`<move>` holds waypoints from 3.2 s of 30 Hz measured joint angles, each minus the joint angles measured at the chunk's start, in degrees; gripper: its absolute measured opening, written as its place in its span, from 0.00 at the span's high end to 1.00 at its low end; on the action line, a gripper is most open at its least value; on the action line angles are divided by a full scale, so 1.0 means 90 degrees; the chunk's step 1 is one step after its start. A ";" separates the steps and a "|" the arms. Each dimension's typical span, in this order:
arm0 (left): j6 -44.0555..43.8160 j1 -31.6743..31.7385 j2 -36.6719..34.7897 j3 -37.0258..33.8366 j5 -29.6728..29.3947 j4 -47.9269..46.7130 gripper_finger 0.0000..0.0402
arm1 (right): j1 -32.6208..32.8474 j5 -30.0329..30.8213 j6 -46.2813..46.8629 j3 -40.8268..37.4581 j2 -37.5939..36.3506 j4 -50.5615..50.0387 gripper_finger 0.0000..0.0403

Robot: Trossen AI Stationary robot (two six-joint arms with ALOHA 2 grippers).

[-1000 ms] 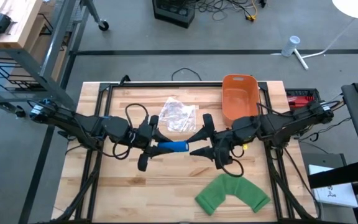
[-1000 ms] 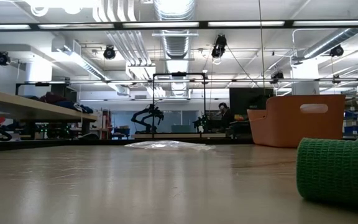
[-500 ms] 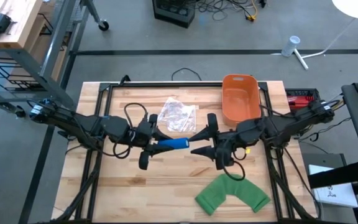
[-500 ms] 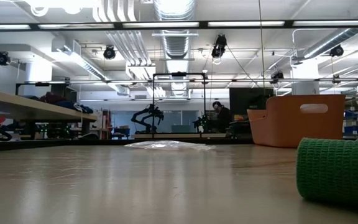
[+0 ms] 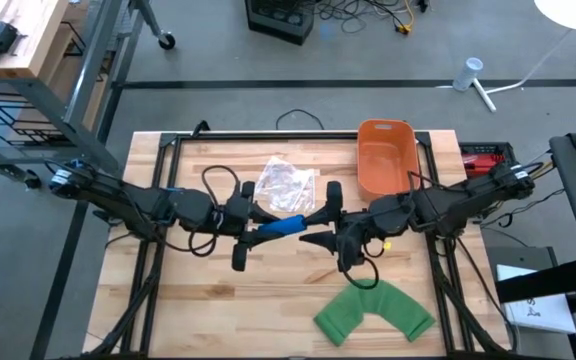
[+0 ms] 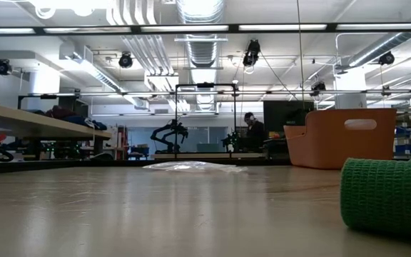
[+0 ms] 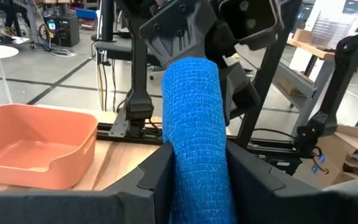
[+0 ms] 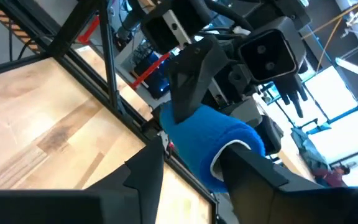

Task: Roll bandage
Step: Roll the blue bandage

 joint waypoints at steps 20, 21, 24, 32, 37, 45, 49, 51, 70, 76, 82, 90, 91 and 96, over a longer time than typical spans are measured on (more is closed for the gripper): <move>0.2446 -0.0103 0.0004 0.0000 -0.0645 0.0382 0.51 | -0.0062 0.0033 0.0901 0.0006 -0.0122 -0.0156 0.98; 0.2667 -0.0115 0.0002 0.0000 -0.0757 0.0383 0.48 | -0.0062 0.0041 0.1042 0.0006 -0.0175 -0.0189 0.98; 0.3244 -0.0111 0.0038 0.0000 -0.0964 0.0363 0.40 | -0.0069 0.0079 0.1555 0.0005 -0.0344 -0.0293 0.99; 0.5032 -0.0111 0.0409 0.0000 -0.1882 0.0670 0.23 | -0.0292 -0.0180 0.3511 0.0006 -0.0600 -0.0840 0.99; 0.5779 -0.0113 0.0653 0.0000 -0.2306 0.1019 0.21 | -0.0508 -0.0602 0.4520 0.0002 -0.0600 -0.1364 0.99; 0.5311 -0.0131 0.0699 0.0000 -0.2404 0.0977 0.28 | -0.0614 -0.0619 0.4381 0.0002 -0.0602 -0.1439 0.99; 0.5294 -0.0131 0.0663 0.0000 -0.2423 0.0939 0.37 | -0.0609 -0.0622 0.4391 0.0002 -0.0602 -0.1440 0.99; 0.5261 -0.0131 0.0651 0.0000 -0.2423 0.0901 0.43 | -0.0609 -0.0619 0.4399 0.0002 -0.0602 -0.1441 0.99; 0.4934 -0.0133 0.0641 0.0073 -0.2402 0.0382 0.77 | -0.0609 -0.0673 0.4456 0.0002 -0.0600 -0.1435 0.99; 0.4556 -0.0131 0.0601 0.0073 -0.2423 0.0179 0.60 | -0.0626 -0.0667 0.4397 0.0002 -0.0706 -0.1549 0.99; 0.3753 -0.0040 0.0408 0.0065 -0.2427 -0.0520 0.36 | -0.0730 -0.0169 0.4396 0.0016 -0.0817 -0.2174 0.99; 0.1634 0.0785 0.0392 -0.1037 -0.2398 -0.0963 0.20 | -0.1034 0.0515 0.5153 -0.0263 -0.0805 -0.3537 0.99; 0.1418 0.0962 0.0392 -0.1284 -0.2381 -0.0860 0.20 | -0.1072 0.0587 0.5344 -0.0362 -0.0801 -0.3725 0.99; 0.0667 0.2002 0.0403 -0.2557 -0.1095 0.0248 0.24 | -0.1150 0.0693 0.6277 -0.1274 -0.0805 -0.3801 0.99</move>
